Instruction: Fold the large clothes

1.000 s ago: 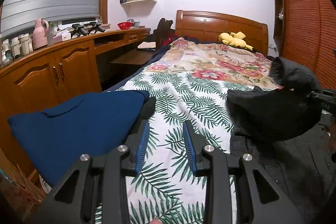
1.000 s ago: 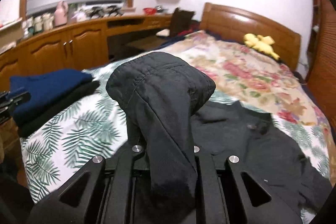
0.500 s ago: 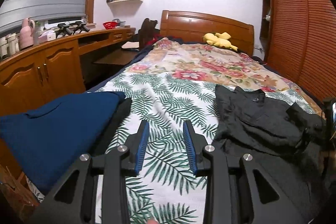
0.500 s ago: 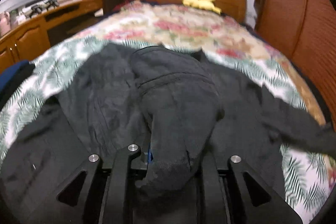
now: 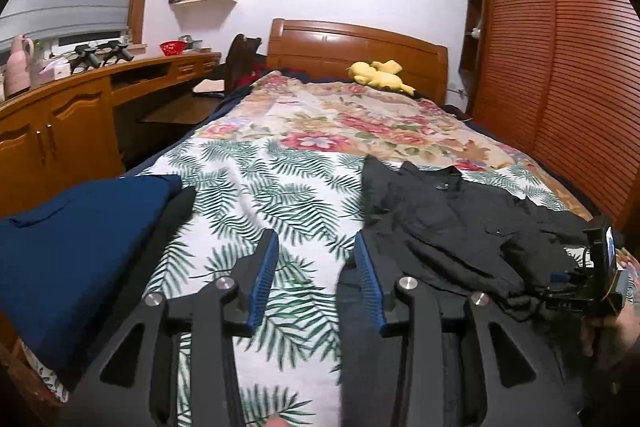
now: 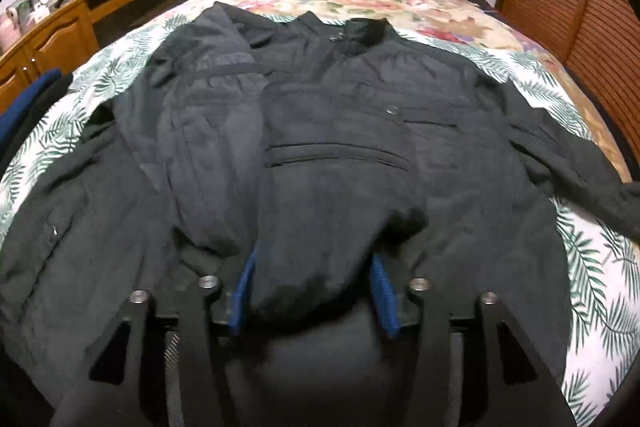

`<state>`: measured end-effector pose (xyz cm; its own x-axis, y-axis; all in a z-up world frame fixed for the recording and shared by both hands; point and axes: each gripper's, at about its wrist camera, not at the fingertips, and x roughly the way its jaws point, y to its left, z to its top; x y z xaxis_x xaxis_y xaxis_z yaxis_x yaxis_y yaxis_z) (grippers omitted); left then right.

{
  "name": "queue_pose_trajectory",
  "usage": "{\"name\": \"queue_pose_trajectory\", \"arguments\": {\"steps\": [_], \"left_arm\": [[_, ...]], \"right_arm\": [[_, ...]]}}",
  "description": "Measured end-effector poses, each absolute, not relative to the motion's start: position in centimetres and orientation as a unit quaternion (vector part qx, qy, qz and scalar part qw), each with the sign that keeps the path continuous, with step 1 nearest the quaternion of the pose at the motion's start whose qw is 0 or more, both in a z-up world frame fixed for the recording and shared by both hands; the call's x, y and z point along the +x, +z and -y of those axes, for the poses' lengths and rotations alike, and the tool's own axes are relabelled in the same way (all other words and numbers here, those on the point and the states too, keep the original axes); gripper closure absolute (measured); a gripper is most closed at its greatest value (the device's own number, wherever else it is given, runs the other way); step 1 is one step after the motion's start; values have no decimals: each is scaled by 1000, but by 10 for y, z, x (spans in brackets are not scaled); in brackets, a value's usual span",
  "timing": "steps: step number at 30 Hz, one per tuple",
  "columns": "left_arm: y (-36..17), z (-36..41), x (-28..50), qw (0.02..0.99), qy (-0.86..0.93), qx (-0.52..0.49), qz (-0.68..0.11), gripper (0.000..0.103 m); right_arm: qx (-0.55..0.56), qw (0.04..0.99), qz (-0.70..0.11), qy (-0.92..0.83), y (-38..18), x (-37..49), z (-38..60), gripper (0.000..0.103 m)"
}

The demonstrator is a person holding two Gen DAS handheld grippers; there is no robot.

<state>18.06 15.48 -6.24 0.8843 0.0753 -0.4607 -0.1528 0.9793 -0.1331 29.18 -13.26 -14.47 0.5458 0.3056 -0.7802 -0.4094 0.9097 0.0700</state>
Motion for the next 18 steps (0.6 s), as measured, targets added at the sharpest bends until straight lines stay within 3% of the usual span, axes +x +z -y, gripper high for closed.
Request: {"name": "queue_pose_trajectory", "arguments": {"steps": [11, 18], "left_arm": [[-63, -118, 188, 969, 21, -63, -239, 63], [-68, -89, 194, 966, -7, -47, -255, 63]], "right_arm": [[-95, 911, -344, 207, -100, 255, 154, 45], [-85, 918, -330, 202, -83, 281, 155, 45]]}}
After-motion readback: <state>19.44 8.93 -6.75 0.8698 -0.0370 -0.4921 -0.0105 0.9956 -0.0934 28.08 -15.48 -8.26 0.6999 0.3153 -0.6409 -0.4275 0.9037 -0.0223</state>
